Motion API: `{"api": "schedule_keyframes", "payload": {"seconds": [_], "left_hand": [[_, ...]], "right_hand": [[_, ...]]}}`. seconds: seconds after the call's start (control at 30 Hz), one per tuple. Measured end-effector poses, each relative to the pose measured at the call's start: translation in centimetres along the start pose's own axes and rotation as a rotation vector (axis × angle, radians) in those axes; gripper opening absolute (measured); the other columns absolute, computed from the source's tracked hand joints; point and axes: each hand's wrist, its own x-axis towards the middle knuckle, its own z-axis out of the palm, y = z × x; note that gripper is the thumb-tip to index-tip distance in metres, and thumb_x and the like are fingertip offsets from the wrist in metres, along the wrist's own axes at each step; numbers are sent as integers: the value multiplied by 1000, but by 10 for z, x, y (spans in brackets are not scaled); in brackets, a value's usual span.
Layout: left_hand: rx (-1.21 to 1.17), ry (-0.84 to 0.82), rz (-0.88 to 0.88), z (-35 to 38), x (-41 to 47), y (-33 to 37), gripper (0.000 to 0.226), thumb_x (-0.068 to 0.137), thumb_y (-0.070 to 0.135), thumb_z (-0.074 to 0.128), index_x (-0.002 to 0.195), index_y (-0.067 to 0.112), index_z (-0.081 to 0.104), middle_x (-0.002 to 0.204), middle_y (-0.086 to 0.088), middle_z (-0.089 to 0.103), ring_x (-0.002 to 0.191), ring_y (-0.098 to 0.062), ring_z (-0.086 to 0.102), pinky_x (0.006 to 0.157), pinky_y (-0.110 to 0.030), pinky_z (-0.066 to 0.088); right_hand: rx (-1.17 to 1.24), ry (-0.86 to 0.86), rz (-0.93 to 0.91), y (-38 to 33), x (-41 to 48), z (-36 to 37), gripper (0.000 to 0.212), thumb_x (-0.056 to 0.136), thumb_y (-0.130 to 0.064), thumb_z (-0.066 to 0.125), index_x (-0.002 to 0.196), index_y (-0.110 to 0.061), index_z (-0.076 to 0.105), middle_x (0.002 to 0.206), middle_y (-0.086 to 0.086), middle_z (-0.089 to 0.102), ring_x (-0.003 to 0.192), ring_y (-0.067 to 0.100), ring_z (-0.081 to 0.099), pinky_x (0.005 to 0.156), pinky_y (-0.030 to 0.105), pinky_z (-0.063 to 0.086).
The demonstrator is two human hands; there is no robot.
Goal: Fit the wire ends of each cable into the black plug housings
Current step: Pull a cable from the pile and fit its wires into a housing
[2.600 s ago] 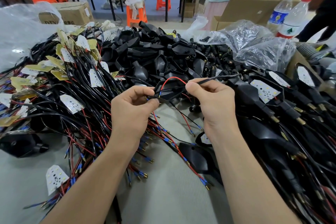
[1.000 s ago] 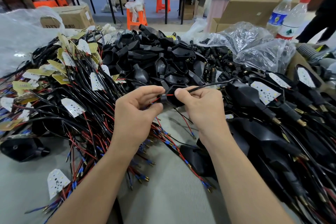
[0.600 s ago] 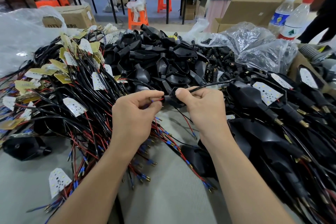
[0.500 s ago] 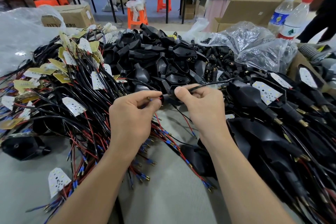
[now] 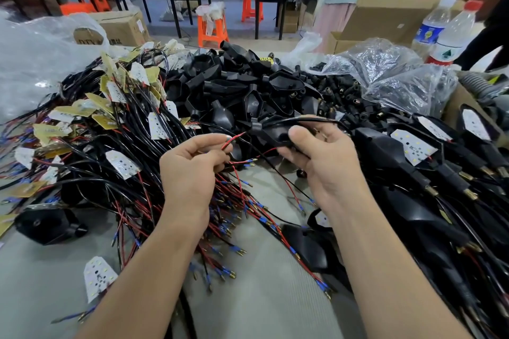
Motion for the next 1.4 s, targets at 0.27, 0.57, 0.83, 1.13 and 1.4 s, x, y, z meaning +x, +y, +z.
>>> {"api": "schedule_keyframes", "payload": {"seconds": [0.27, 0.57, 0.83, 1.13, 1.4], "left_hand": [[202, 12, 66, -2, -5, 0, 44, 75, -8, 64, 72, 33, 82, 73, 4, 78, 74, -6, 76, 67, -23, 56], [348, -353, 109, -3, -7, 3, 24, 56, 8, 56, 59, 20, 77, 52, -12, 65, 52, -37, 60, 55, -36, 48], [271, -775, 13, -5, -5, 6, 25, 50, 0, 47, 51, 7, 71, 45, -5, 58, 39, -13, 39, 45, -16, 32], [333, -287, 97, -1, 1, -2, 30, 87, 10, 65, 93, 32, 84, 84, 6, 80, 79, -12, 77, 72, -29, 63], [24, -689, -202, 7, 1, -10, 41, 106, 1, 48, 133, 31, 53, 60, 13, 57, 53, -2, 57, 74, -29, 63]], "right_hand": [[7, 113, -2, -7, 21, 2, 11, 96, -9, 69, 90, -18, 68, 94, 8, 65, 78, 16, 62, 65, 24, 56], [-78, 298, 1, -48, 68, 13, 9, 91, -7, 75, 88, -15, 71, 81, 4, 76, 69, 17, 73, 67, 33, 60], [-113, 369, 187, -39, 79, 25, 15, 90, -8, 74, 103, -9, 66, 93, 11, 73, 71, 24, 71, 59, 35, 58], [-526, 64, 114, -21, 44, 24, 4, 89, -14, 75, 85, -13, 75, 85, 4, 74, 85, 24, 66, 80, 40, 52], [-430, -33, 112, 8, 11, 30, 23, 95, -7, 67, 73, -15, 67, 79, 9, 62, 81, 22, 56, 77, 38, 45]]}}
